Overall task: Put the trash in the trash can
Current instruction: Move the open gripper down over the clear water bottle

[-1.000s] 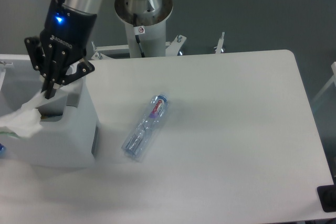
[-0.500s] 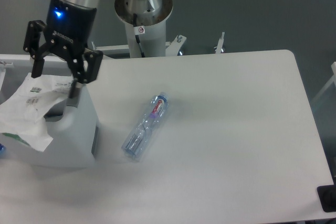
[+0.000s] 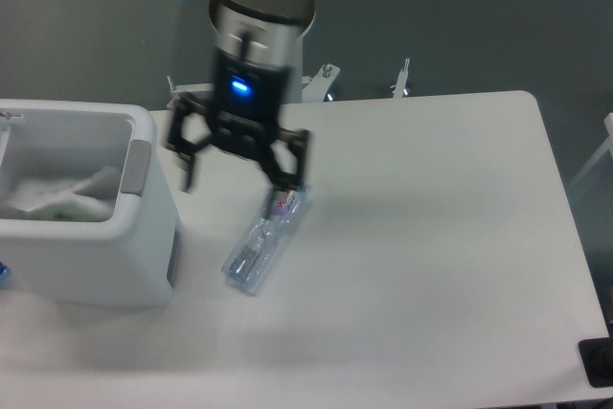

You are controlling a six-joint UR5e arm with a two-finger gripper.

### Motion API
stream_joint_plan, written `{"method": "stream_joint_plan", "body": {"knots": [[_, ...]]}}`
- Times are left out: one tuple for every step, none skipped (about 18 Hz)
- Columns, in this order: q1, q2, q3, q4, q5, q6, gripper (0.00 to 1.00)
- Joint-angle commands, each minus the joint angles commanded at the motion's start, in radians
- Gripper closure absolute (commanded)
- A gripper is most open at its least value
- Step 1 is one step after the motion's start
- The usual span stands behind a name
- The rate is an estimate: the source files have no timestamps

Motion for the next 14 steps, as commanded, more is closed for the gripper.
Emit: {"method": "stream_joint_plan", "body": {"knots": [[0.006, -0.018, 0.002, 0.000, 0.002, 0.000, 0.00], [0.008, -0.037, 0.000, 0.000, 0.000, 0.000, 0.00], [0.009, -0.052, -0.005, 0.000, 0.002, 0.000, 0.00], [0.008, -0.066, -0.012, 0.000, 0.005, 0.000, 0.00], [0.006, -0.078, -0.020, 0.002, 0.023, 0.000, 0.00], [0.003, -0.092, -0.021, 0.003, 0.052, 0.000, 0.00], [-0.006, -0.104, -0.026, 0.002, 0.086, -0.002, 0.00], [-0.017, -0.118, -0.028, 0.000, 0.118, -0.002, 0.00], [-0.029, -0.133, -0.032, -0.005, 0.136, 0.000, 0.00], [-0.049, -0.141, -0.044, -0.005, 0.140, 0.000, 0.00], [-0.058, -0.146, -0.060, -0.005, 0.141, 0.000, 0.00], [-0.061, -0.157, -0.080, -0.005, 0.143, 0.002, 0.00], [-0.063, -0.160, -0.103, -0.005, 0.144, 0.005, 0.00], [-0.069, -0.160, -0.119, -0.006, 0.144, 0.032, 0.00]]}}
